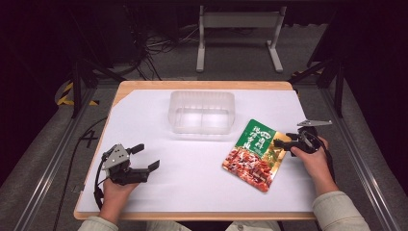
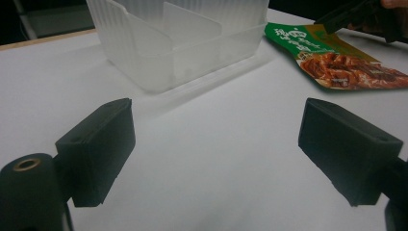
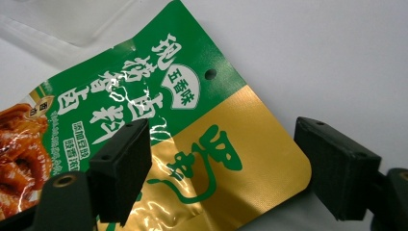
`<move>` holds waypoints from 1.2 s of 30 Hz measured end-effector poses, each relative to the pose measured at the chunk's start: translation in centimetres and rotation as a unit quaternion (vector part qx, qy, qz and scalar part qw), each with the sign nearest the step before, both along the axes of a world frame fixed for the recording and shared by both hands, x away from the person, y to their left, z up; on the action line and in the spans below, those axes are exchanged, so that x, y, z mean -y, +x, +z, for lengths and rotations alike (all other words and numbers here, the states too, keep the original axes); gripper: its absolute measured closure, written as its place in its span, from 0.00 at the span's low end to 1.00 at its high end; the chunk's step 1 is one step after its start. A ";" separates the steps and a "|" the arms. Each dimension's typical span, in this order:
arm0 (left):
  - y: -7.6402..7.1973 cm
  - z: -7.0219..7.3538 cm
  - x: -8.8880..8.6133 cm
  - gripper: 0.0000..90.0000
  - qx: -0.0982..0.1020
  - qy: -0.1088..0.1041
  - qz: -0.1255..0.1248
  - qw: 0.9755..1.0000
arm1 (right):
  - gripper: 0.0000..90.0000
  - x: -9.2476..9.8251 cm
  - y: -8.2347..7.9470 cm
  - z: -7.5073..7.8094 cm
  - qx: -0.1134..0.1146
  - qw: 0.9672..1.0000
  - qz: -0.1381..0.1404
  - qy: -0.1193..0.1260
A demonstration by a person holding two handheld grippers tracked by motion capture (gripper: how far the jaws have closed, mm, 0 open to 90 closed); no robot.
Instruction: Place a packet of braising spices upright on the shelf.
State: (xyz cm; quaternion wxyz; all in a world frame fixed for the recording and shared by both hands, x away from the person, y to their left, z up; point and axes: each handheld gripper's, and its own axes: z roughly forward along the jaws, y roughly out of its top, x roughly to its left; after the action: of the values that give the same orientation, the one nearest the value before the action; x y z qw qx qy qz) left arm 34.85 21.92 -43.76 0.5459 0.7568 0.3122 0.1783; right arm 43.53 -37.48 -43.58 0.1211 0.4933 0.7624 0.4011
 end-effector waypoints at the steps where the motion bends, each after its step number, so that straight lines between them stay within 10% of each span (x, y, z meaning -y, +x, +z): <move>1: 0.0 0.0 0.0 0.15 0.000 0.000 0.000 1.000 | 0.26 0.1 -0.1 0.0 0.001 1.000 0.000 0.002; 12: 0.0 0.0 0.1 0.15 -0.004 -0.004 0.000 1.000 | 0.44 0.5 -1.4 1.7 0.032 0.999 0.022 0.038; 20: 0.0 0.0 0.2 0.15 -0.003 0.000 0.000 1.000 | 0.55 0.4 -1.7 1.8 0.012 0.996 0.069 0.064; 36: 0.0 0.0 0.2 0.15 -0.004 0.001 -0.001 1.000 | 0.59 -0.7 -1.2 0.8 0.002 0.998 0.063 -0.020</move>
State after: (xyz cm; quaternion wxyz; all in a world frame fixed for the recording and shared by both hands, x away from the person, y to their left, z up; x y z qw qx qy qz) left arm 34.84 21.72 -43.78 0.5440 0.7584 0.3133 0.1751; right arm 42.36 -36.76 -42.77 0.1066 0.4413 0.7993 0.3938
